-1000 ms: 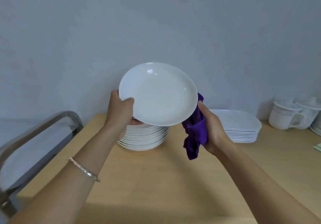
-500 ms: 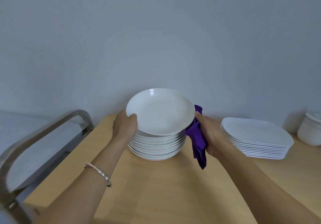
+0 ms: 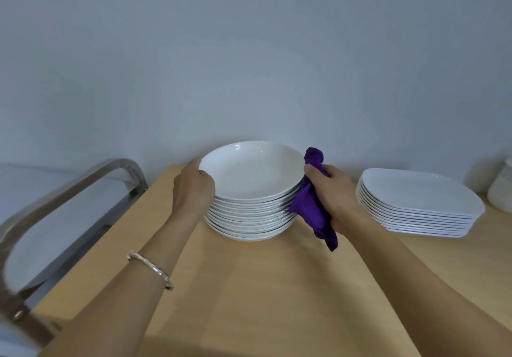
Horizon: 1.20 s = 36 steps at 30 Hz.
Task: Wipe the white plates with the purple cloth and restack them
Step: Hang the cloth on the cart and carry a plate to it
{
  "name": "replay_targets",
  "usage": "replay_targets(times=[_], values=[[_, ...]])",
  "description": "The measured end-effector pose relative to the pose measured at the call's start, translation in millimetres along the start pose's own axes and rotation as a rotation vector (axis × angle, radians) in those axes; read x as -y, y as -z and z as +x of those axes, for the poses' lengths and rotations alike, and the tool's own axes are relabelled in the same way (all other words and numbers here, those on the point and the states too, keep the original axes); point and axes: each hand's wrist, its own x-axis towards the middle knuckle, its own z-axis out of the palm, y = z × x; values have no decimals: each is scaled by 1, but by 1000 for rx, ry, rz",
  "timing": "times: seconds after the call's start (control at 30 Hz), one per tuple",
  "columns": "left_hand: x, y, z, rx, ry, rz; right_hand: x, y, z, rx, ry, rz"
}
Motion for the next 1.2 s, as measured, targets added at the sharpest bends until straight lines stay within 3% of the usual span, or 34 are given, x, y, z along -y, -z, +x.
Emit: replay_targets(times=[0.17, 0.3, 0.47, 0.57, 0.63, 0.77, 0.83, 1.07, 1.2], values=[[-6, 2, -5, -43, -50, 40, -2, 8, -9, 28, 18, -2], [-20, -8, -27, -109, -309, 51, -16, 17, -18, 53, 7, -52], [-33, -50, -86, 73, -824, 51, -39, 26, -36, 61, 15, -138], [-27, -70, -121, 281, -927, -23, -47, 39, -48, 60, 59, -231], [-18, -83, -136, 366, -847, -27, -53, 50, -58, 69, 111, -268], [1, -100, -140, 466, -398, -67, -65, 62, -74, 102, 203, -323], [11, -103, -142, 480, -263, -94, -68, 65, -77, 127, 224, -343], [4, -104, -149, 622, -191, -186, -76, 66, -72, 140, 186, -324], [-32, -124, -139, 738, -156, -290, -63, 70, -45, 127, 87, -75]])
